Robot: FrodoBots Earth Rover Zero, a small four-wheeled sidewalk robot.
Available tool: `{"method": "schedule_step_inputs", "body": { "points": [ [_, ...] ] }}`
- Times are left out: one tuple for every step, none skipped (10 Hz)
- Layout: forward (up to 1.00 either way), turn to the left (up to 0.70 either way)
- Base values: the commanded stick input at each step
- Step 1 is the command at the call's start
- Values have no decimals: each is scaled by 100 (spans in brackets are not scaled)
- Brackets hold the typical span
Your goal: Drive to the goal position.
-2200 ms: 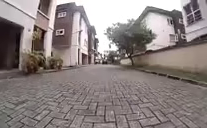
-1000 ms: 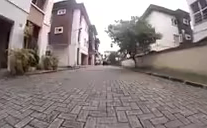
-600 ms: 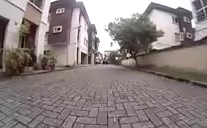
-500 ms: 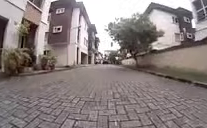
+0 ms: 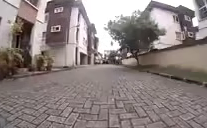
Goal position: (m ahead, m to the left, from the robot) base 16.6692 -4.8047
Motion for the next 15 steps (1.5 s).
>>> {"method": "schedule_step_inputs", "body": {
  "points": [
    [70,0],
    [70,0],
    [70,0],
    [70,0],
    [70,0],
    [70,0],
    [70,0],
    [70,0],
    [70,0],
    [70,0],
    [70,0],
    [70,0],
    [70,0],
    [70,0],
    [70,0]
  ]
}}
